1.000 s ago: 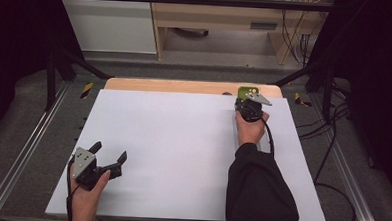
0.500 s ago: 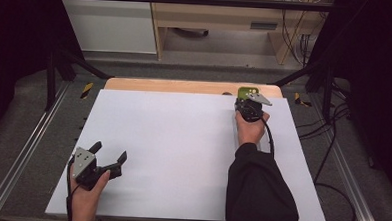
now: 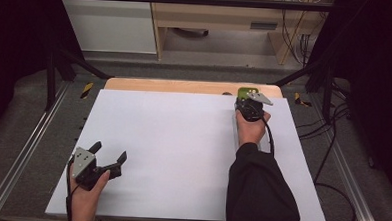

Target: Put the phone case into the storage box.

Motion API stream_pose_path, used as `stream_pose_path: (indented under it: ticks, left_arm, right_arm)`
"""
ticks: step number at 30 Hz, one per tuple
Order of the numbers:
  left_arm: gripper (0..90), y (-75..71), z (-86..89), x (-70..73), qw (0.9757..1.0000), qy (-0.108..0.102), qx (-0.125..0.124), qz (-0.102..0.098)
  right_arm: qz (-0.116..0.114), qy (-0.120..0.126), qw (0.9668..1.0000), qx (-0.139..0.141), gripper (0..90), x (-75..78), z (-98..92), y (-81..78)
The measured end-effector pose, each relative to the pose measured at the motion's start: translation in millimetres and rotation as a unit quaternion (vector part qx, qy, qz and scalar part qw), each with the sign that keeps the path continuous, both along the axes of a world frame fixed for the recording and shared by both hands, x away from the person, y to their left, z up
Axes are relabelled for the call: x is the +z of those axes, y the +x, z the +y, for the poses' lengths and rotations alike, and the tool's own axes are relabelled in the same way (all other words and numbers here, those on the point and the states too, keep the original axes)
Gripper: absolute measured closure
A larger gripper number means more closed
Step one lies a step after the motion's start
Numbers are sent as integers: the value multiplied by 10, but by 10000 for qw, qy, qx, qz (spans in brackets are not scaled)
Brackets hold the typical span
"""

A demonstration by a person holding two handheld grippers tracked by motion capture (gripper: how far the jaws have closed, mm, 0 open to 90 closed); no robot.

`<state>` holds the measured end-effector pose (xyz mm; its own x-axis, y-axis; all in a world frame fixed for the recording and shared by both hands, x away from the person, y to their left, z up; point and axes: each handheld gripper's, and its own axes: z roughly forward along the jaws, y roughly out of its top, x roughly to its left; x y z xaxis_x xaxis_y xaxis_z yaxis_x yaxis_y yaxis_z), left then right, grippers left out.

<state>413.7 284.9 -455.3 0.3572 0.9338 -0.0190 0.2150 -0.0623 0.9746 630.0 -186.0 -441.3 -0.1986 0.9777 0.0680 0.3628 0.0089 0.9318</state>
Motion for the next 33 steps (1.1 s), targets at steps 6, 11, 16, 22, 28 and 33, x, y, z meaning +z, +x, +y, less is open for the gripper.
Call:
stream_pose_path:
  ticks: [6,11,16,22,28,33]
  left_arm:
    - [43,-1,-4,2,10000,26,5,-20]
    - [43,-1,-12,2,10000,15,-5,-22]
    - [43,-3,-19,5,10000,57,-38,-20]
    - [43,-6,-20,7,10000,28,-21,-24]
    - [43,-7,-19,7,10000,15,-18,-20]
    - [43,-8,-24,9,10000,20,-29,-27]
  right_arm:
    - [-4,11,10000,-37,727,19,-13,-6]
    - [-34,28,10000,-44,722,39,-21,-17]
    - [-67,56,10000,-44,719,59,-13,-28]
    - [-105,53,9999,-66,714,94,-39,-47]
    - [-134,32,9999,-85,699,118,-53,-58]
    - [-144,50,9998,-90,691,132,-53,-67]
